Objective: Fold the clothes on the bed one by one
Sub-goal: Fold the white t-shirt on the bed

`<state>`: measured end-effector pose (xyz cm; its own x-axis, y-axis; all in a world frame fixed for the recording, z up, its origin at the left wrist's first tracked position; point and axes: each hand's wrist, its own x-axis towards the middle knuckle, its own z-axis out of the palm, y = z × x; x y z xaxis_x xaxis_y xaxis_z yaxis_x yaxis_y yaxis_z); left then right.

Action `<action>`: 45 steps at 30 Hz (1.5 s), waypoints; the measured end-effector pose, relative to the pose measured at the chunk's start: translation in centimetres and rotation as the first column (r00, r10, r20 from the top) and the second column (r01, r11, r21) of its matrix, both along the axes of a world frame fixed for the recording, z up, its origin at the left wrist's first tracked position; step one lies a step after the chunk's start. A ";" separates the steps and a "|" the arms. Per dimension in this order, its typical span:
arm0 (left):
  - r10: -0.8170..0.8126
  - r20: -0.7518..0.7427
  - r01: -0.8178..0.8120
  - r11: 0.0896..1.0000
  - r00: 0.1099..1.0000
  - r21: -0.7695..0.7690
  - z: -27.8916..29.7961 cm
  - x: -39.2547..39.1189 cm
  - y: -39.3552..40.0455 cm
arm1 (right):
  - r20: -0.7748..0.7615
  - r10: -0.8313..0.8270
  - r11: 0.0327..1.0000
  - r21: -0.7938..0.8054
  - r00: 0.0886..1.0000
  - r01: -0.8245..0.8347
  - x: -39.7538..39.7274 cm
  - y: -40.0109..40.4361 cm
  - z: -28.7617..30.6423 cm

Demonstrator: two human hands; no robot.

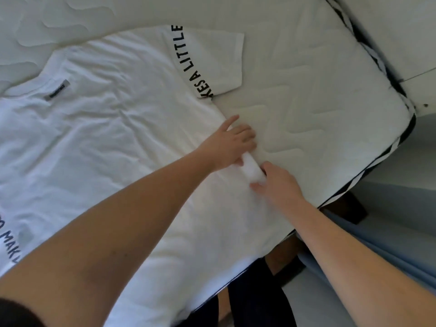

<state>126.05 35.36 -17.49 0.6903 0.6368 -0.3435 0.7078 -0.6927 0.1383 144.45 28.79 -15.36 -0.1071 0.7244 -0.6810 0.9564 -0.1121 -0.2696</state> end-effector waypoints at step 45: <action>0.995 0.083 -0.863 0.089 0.054 -0.497 1.5 -9.5 -12.8 | -0.201 -0.261 0.962 -0.132 0.944 0.238 -4.6 -11.0 0.2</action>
<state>116.55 22.53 -15.97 -0.3400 0.7589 -0.5554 0.5672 0.6365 0.5226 139.87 17.81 -15.18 -0.0841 0.6730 -0.7349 0.8152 -0.3777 -0.4391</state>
